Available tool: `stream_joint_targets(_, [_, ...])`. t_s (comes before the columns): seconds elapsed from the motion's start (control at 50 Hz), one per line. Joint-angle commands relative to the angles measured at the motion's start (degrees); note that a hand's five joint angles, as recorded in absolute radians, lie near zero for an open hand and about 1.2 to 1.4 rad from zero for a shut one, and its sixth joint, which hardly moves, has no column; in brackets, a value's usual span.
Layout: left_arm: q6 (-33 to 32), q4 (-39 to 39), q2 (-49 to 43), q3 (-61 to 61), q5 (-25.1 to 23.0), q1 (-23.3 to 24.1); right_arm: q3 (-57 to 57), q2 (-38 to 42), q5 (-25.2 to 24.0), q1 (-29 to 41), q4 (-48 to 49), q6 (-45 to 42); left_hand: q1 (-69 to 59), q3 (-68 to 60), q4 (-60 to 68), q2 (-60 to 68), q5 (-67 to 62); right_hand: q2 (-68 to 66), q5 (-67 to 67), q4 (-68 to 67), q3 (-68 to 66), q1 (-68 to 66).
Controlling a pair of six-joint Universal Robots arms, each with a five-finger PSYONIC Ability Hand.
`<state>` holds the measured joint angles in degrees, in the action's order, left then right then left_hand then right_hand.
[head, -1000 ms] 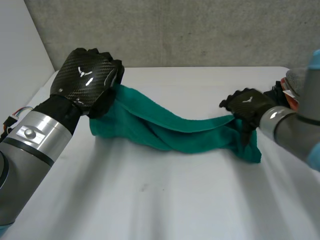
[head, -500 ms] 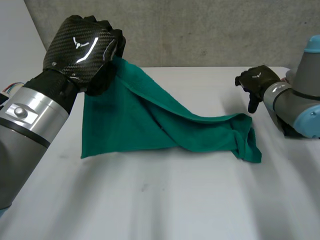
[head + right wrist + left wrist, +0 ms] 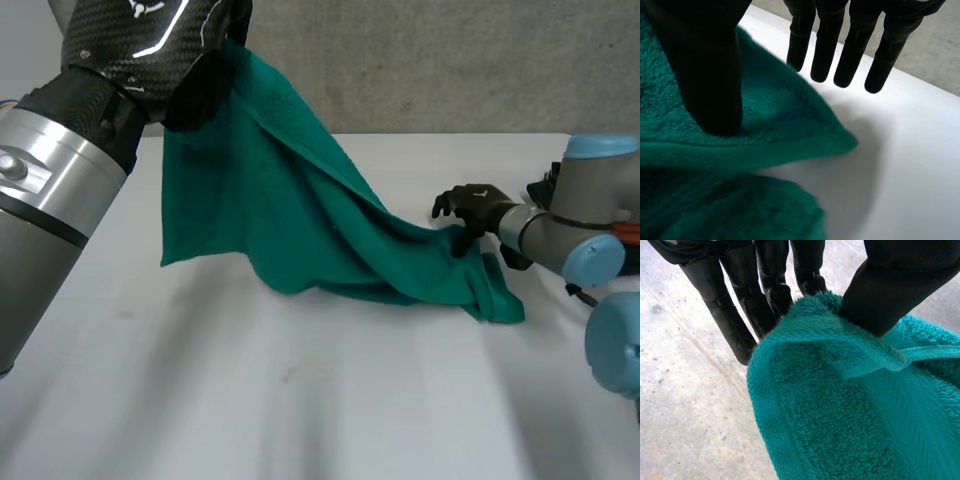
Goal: Fold the laundry.
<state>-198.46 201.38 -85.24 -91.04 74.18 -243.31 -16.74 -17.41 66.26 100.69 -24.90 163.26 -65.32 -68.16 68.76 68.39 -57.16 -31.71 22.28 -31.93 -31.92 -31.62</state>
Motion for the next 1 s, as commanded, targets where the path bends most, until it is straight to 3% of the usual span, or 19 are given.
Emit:
stream_joint_targets(0.02, [0.09, -0.02, 0.16, 1.56, 0.0, 0.12, 2.33, 3.17, 0.01, 2.49, 0.64, 0.39, -14.68, -11.84, 11.24, 11.61, -12.84, -26.86, 26.28, -26.63, -26.65, -26.94])
stream_joint_targets(0.04, [0.09, 0.07, 0.16, 1.82, 0.0, 0.12, 3.11, 3.26, 0.88, 2.75, 0.9, 0.3, -14.68, -11.84, 11.24, 11.61, -12.84, -48.08, 47.5, -47.85, -47.87, -48.17])
stream_joint_targets(0.14, [0.26, 0.07, 0.43, 2.88, 0.61, 0.03, 5.58, -0.59, 6.67, 2.76, 2.75, 1.09, -14.68, -11.84, 11.24, 11.61, -12.84, -48.29, 47.72, -48.07, -48.08, -48.38])
stream_joint_targets(0.22, [0.17, -0.02, 0.78, 3.85, 2.37, -0.15, 4.18, -10.43, 12.39, 1.97, 2.75, 2.41, -14.68, -11.84, 11.24, 11.61, -12.84, -48.29, 47.72, -48.07, -48.08, -48.38])
stream_joint_targets(0.38, [0.09, -0.63, 4.2, 3.67, 3.34, -1.11, -6.88, -31.35, 10.82, -3.92, 0.29, -1.62, -14.68, -11.84, 11.24, 11.61, -12.84, -48.29, 47.72, -48.07, -48.08, -48.38])
stream_joint_targets(0.48, [0.0, -7.64, 5.52, 1.66, 3.17, -7.42, -19.95, -46.45, 10.73, -6.64, -7.51, -15.39, -14.68, -11.84, 11.24, 11.61, -12.84, -48.29, 47.72, -48.07, -48.08, -48.38])
stream_joint_targets(0.54, [-0.09, -11.61, 5.61, 1.04, 2.9, -11.47, -26.82, -52.44, 10.99, -7.18, -11.91, -24.44, -14.68, -11.84, 11.24, 11.61, -12.84, -48.29, 47.72, -48.07, -48.08, -48.38])
stream_joint_targets(0.62, [-0.26, -20.12, 4.57, -0.02, 2.55, -18.41, -32.72, -57.11, 11.17, -6.91, -14.12, -29.66, -14.68, -11.84, 11.24, 11.61, -12.84, -48.29, 47.72, -48.07, -48.08, -48.38])
stream_joint_targets(0.72, [-0.88, -26.2, -0.88, -0.55, 1.59, -20.36, -36.86, -59.58, 10.9, -6.21, -14.04, -29.85, -14.68, -11.84, 11.24, 11.61, -12.84, -48.29, 47.72, -48.07, -48.08, -48.38])
stream_joint_targets(0.82, [-3.68, -29.37, -9.31, 1.12, 0.79, -20.27, -38.36, -56.52, 11.61, -5.25, -13.69, -30.2, -14.68, -11.84, 11.24, 11.61, -12.84, -48.29, 47.72, -48.07, -48.08, -48.38])
stream_joint_targets(0.92, [-8.87, -29.46, -19.85, 7.17, 0.44, -18.87, -32.49, -43.7, 13.8, -0.77, -13.43, -30.64, -14.68, -11.84, 11.24, 11.61, -12.84, -48.29, 47.72, -48.07, -48.08, -48.38])
stream_joint_targets(1.0, [-10.11, -27.62, -30.32, 21.75, 1.67, -17.03, -16.69, -32.88, 19.86, 2.4, -9.75, -29.85, -14.68, -11.84, 11.24, 11.61, -12.84, -48.29, 47.72, -48.07, -48.08, -48.38])
